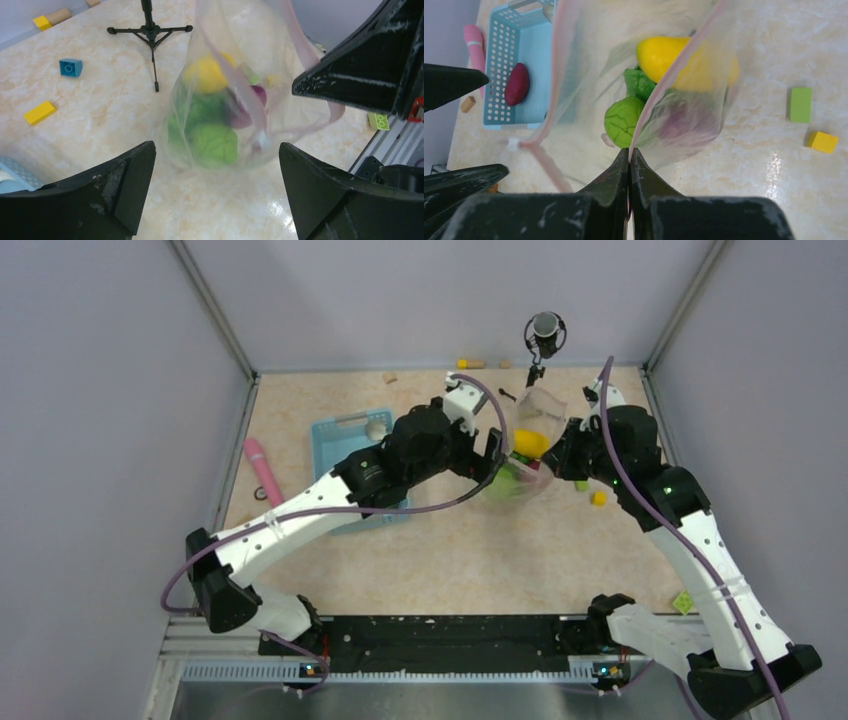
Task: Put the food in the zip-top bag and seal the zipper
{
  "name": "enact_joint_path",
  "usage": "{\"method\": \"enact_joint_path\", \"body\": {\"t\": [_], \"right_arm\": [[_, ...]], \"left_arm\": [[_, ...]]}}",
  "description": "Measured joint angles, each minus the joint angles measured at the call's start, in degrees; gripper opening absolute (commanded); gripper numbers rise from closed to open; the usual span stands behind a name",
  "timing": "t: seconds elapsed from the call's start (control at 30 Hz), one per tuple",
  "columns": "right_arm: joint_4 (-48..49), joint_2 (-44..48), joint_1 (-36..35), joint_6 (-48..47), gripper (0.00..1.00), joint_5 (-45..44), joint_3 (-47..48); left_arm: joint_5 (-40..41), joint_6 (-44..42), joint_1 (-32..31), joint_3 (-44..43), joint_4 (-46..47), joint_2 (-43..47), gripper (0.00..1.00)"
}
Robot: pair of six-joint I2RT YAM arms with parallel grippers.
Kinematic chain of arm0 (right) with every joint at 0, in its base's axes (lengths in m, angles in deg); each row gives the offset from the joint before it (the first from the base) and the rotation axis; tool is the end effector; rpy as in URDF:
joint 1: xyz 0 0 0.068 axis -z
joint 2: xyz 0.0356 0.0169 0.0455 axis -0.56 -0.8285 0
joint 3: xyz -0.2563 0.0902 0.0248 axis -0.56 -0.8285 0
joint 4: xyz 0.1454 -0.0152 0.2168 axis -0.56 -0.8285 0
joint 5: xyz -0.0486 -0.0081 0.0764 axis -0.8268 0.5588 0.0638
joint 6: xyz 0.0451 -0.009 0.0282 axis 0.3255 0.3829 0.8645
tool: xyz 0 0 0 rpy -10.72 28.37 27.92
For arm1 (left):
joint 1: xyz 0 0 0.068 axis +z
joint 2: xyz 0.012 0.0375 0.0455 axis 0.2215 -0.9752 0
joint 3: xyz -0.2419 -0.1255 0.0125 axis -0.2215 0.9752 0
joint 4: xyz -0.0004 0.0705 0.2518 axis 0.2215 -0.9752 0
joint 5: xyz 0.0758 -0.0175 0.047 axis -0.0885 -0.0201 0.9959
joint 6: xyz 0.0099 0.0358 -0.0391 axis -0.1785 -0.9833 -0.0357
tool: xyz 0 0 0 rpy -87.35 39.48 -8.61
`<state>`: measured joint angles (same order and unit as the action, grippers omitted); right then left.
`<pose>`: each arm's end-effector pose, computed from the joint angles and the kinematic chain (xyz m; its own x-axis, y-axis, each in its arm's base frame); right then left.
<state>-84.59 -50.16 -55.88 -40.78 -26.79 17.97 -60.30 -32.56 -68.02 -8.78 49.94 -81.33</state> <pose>0.1754 0.0724 0.3905 -0.5950 0.1808 -0.7831 -0.1996 0.9106 0.3618 0.1983 -0.2783 0.4043 -0.3377 0.0902 -0.9369 0.6957 0.6944 -0.1838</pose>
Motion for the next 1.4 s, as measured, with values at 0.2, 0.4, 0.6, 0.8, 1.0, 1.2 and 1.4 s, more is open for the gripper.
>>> {"method": "enact_joint_path", "body": {"t": [0.2,0.4,0.6,0.8,1.0,1.2,1.4], "right_arm": [[2.01,0.04,0.0,-0.52,0.0,0.15,-0.74],[2.45,0.04,0.0,-1.09,0.0,0.15,-0.98],[2.82,0.04,0.0,-1.57,0.0,0.13,-1.38],[3.3,0.0,0.0,-1.92,0.0,0.13,-1.73],[3.45,-0.02,0.0,-2.16,0.0,0.59,-1.73],[3.45,-0.02,0.0,-2.38,0.0,0.61,-1.75],[3.45,-0.02,0.0,-2.4,0.0,0.68,-1.81]], "left_arm": [[4.94,1.18,0.5,11.82,4.55,12.48,0.98],[5.75,9.16,13.53,22.38,9.46,22.58,0.98],[2.58,15.96,25.94,28.22,7.3,20.68,0.98],[-9.81,18.97,34.95,35.04,4.13,14.75,0.98],[-12.72,19.12,36.5,35.23,0.44,8.74,0.94],[-11.69,18.25,36.5,32.7,-3.98,1.46,0.94],[-11.21,16.92,36.5,31.71,-4.94,-2.19,0.94]]}}
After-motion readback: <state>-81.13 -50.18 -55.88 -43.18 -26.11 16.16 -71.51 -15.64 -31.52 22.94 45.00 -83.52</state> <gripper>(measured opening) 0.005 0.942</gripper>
